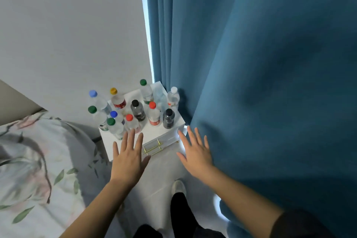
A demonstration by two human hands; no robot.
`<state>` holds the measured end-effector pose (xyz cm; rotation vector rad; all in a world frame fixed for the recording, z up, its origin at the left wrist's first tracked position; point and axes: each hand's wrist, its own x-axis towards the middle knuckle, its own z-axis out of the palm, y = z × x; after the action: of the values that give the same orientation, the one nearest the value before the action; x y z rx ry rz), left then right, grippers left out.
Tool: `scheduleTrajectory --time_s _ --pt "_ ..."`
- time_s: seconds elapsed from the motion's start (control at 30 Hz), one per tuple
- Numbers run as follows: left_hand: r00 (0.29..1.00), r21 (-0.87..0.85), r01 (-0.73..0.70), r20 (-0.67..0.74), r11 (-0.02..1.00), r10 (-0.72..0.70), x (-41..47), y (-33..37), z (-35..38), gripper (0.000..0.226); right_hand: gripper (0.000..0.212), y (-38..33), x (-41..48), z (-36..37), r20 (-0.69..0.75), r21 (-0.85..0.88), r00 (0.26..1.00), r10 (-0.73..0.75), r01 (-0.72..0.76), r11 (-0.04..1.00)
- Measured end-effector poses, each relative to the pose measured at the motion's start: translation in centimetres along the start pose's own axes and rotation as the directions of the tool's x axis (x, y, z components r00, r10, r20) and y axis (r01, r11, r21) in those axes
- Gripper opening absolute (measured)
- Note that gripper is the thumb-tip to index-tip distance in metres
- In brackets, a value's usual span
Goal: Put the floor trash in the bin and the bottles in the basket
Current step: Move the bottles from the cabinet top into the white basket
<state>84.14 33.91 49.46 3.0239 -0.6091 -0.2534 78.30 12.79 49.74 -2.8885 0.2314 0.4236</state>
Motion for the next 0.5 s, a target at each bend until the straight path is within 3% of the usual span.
scheduleTrajectory --time_s 0.17,0.27,0.5 --pt "0.994 0.026 0.106 0.015 0.994 -0.107 6.0 -4.2 0.6 0.076 0.070 -1.2 9.1 -0.5 0.060 -0.042 0.997 -0.043 0.045 0.998" --pt "0.989 0.014 0.141 0.032 0.990 -0.142 9.0 -7.3 0.9 0.076 0.068 -1.7 13.1 -0.1 0.084 -0.040 0.996 0.021 -0.018 0.999" --pt "0.995 -0.014 0.036 0.094 0.999 -0.035 13.3 -12.7 2.4 0.077 0.068 -3.4 17.9 1.6 0.125 0.001 0.968 0.216 -0.218 0.976"
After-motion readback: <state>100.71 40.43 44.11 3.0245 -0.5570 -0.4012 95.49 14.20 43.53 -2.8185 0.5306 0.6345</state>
